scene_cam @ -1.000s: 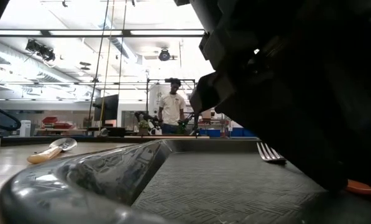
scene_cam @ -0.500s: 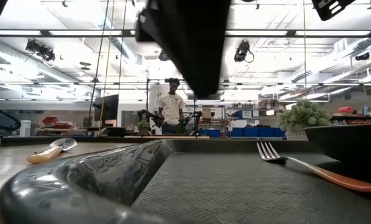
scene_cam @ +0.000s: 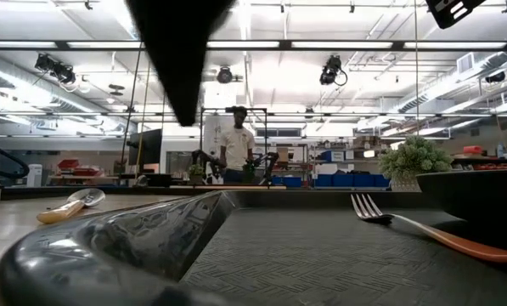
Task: Pick and place plate/cup/fork/spoon on tray
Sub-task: Put the yellow spoon on the black tray to the left side of the orange fork
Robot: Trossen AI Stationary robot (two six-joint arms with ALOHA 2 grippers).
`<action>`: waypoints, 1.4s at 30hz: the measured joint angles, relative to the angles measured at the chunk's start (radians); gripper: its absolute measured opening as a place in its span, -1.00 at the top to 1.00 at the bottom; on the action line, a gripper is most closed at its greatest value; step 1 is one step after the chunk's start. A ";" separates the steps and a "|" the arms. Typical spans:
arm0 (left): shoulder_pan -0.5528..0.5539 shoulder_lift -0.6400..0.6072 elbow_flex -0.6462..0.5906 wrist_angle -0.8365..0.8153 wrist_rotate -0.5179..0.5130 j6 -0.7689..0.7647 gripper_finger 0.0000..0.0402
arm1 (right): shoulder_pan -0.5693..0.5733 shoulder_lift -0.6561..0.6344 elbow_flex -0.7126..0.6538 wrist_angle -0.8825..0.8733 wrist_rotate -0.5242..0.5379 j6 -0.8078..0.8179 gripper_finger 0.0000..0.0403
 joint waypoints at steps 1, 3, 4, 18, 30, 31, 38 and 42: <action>-0.003 -0.003 0.000 -0.025 -0.008 -0.002 0.94 | 0.000 0.001 0.000 0.003 0.000 -0.003 0.36; -0.004 -0.013 0.000 -0.053 -0.023 0.000 0.94 | 0.000 0.001 0.000 0.002 0.000 -0.006 0.36; -0.004 -0.018 0.000 -0.062 -0.033 0.002 0.94 | 0.000 0.001 0.000 0.002 0.000 -0.006 0.36; 0.001 -0.044 -0.068 -0.073 -0.104 0.022 0.97 | 0.000 0.001 0.000 0.006 -0.007 -0.015 0.36; -0.023 -0.380 -0.608 0.164 -0.114 -0.334 0.96 | 0.000 0.001 0.000 0.013 -0.025 -0.015 0.36; -0.023 -0.412 -0.656 0.183 -0.111 -0.396 0.96 | 0.000 0.001 0.000 0.012 -0.025 -0.016 0.36; -0.021 -0.521 -0.882 0.208 -0.070 -0.937 0.93 | 0.000 0.001 0.000 0.012 -0.025 -0.034 0.36; -0.016 -0.521 -0.956 0.213 0.057 -1.155 0.76 | 0.000 0.001 0.000 0.012 -0.025 -0.038 0.36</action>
